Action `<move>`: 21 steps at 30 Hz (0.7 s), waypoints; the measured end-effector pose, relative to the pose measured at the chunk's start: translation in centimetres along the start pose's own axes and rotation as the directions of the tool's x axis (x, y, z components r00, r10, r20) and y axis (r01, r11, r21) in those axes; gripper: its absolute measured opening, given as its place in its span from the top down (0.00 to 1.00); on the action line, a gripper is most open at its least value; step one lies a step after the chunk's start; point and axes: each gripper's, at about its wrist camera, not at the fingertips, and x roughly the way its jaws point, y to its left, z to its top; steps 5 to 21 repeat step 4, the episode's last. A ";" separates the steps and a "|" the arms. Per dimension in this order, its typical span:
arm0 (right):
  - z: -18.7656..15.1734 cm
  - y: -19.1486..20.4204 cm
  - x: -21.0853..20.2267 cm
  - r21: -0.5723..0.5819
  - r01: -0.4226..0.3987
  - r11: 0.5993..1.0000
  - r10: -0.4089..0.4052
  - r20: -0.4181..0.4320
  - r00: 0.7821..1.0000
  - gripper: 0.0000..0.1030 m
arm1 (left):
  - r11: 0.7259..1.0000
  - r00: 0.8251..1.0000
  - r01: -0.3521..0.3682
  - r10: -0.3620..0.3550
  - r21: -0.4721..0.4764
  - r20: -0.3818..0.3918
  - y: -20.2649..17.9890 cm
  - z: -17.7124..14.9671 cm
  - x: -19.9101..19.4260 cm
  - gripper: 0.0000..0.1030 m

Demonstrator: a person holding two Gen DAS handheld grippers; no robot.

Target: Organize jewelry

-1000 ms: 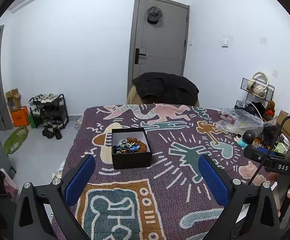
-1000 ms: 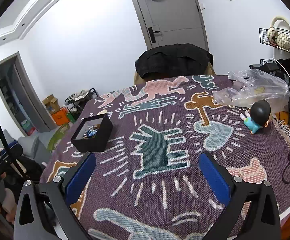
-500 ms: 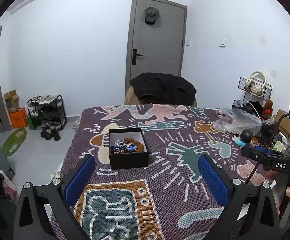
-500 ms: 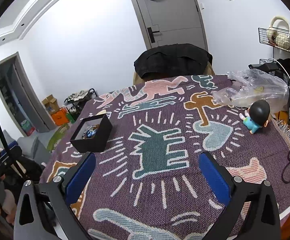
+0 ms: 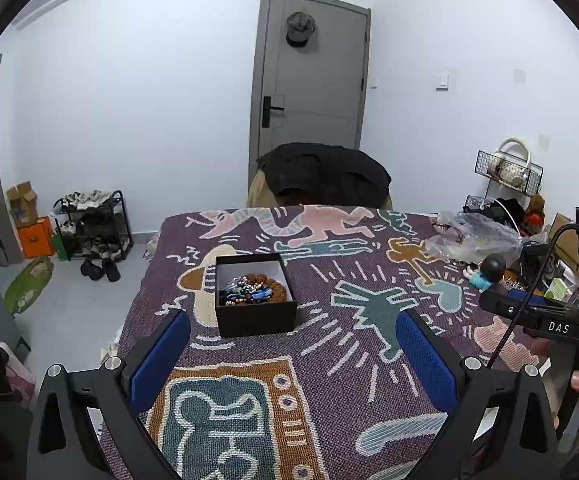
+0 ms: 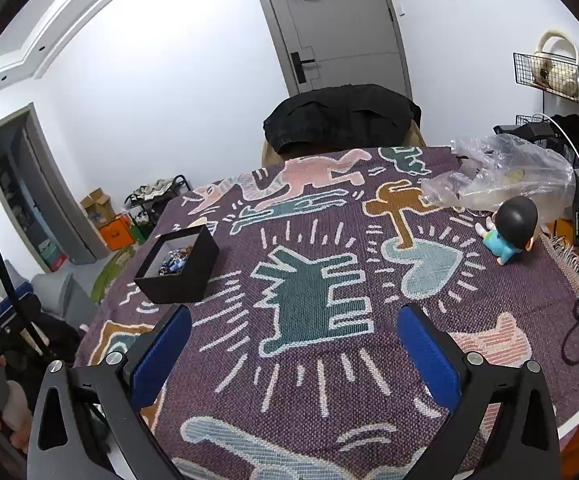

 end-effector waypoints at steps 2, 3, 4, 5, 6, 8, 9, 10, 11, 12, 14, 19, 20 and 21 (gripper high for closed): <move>0.0 0.0 0.1 0.001 0.003 1.000 -0.003 -0.003 1.000 0.00 | 1.000 1.000 -0.001 0.001 0.000 -0.001 0.1 0.0 0.0 0.00; 0.0 0.1 0.2 -0.001 0.004 1.000 -0.004 -0.004 1.000 0.00 | 1.000 1.000 -0.002 0.002 0.001 -0.001 0.1 0.0 0.0 0.00; -0.1 0.2 0.3 -0.003 0.005 1.000 -0.005 -0.005 1.000 0.00 | 1.000 1.000 -0.002 0.002 0.001 -0.001 0.2 -0.1 0.1 0.00; -0.1 0.2 0.3 -0.003 0.005 1.000 -0.005 -0.005 1.000 0.00 | 1.000 1.000 -0.002 0.002 0.001 -0.001 0.2 -0.1 0.1 0.00; -0.1 0.2 0.3 -0.003 0.005 1.000 -0.005 -0.005 1.000 0.00 | 1.000 1.000 -0.002 0.002 0.001 -0.001 0.2 -0.1 0.1 0.00; -0.1 0.2 0.3 -0.003 0.005 1.000 -0.005 -0.005 1.000 0.00 | 1.000 1.000 -0.002 0.002 0.001 -0.001 0.2 -0.1 0.1 0.00; -0.1 0.2 0.3 -0.003 0.005 1.000 -0.005 -0.005 1.000 0.00 | 1.000 1.000 -0.002 0.002 0.001 -0.001 0.2 -0.1 0.1 0.00; -0.1 0.2 0.3 -0.003 0.005 1.000 -0.005 -0.005 1.000 0.00 | 1.000 1.000 -0.002 0.002 0.001 -0.001 0.2 -0.1 0.1 0.00; -0.1 0.2 0.3 -0.003 0.005 1.000 -0.005 -0.005 1.000 0.00 | 1.000 1.000 -0.002 0.002 0.001 -0.001 0.2 -0.1 0.1 0.00; -0.1 0.2 0.3 -0.003 0.005 1.000 -0.005 -0.005 1.000 0.00 | 1.000 1.000 -0.002 0.002 0.001 -0.001 0.2 -0.1 0.1 0.00; -0.1 0.2 0.3 -0.003 0.005 1.000 -0.005 -0.005 1.000 0.00 | 1.000 1.000 -0.002 0.002 0.001 -0.001 0.2 -0.1 0.1 0.00; -0.1 0.2 0.3 -0.003 0.005 1.000 -0.005 -0.005 1.000 0.00 | 1.000 1.000 -0.002 0.002 0.001 -0.001 0.2 -0.1 0.1 0.00; -0.1 0.2 0.3 -0.003 0.005 1.000 -0.005 -0.005 1.000 0.00 | 1.000 1.000 -0.002 0.002 0.001 -0.001 0.2 -0.1 0.1 0.00; -0.1 0.2 0.3 -0.003 0.005 1.000 -0.005 -0.005 1.000 0.00 | 1.000 1.000 -0.002 0.002 0.001 -0.001 0.2 -0.1 0.1 0.00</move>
